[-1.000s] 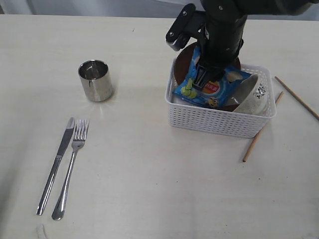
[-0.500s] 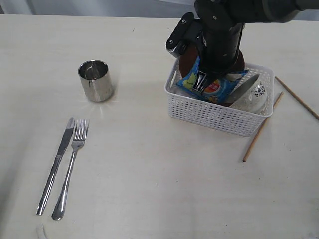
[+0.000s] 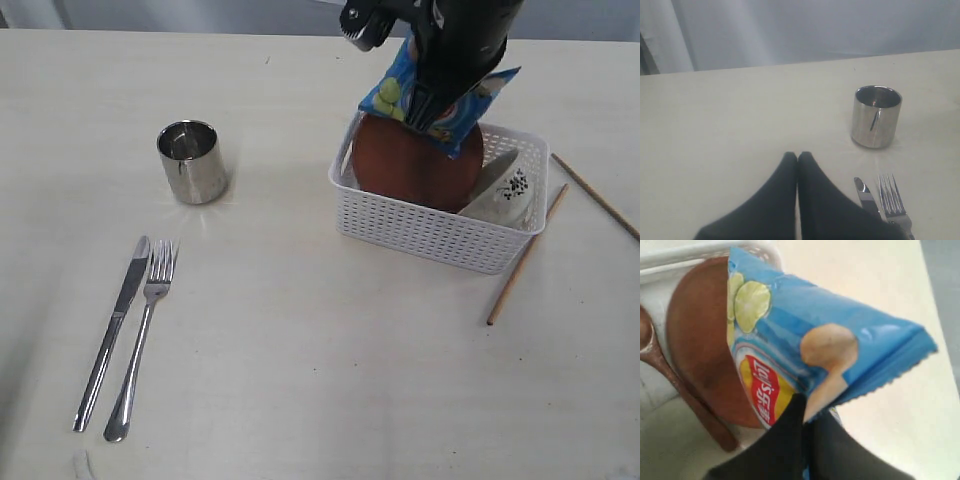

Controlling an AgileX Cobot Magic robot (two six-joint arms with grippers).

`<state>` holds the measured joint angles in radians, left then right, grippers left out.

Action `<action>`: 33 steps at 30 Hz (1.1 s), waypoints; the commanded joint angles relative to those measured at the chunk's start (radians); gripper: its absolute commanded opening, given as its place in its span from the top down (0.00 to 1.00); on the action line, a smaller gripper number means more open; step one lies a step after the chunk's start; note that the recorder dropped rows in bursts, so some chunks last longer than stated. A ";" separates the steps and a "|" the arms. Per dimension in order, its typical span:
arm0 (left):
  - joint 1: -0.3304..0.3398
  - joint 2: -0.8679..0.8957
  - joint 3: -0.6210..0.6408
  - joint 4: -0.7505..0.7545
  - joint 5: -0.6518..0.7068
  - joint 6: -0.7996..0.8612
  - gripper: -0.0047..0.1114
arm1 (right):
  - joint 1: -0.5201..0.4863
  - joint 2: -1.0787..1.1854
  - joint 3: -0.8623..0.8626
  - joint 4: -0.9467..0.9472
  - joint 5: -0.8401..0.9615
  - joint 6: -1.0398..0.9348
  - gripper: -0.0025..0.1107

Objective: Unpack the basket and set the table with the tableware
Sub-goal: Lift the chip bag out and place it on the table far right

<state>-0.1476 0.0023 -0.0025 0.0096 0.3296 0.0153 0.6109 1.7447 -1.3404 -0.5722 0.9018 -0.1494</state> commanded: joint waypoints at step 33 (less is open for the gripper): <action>-0.006 -0.002 0.002 -0.002 -0.008 -0.004 0.96 | -0.696 -0.058 0.041 0.419 0.177 0.166 0.97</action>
<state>-0.1476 0.0023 -0.0025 0.0096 0.3296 0.0153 -0.0366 1.6622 -1.3169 -0.2701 1.0887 0.0722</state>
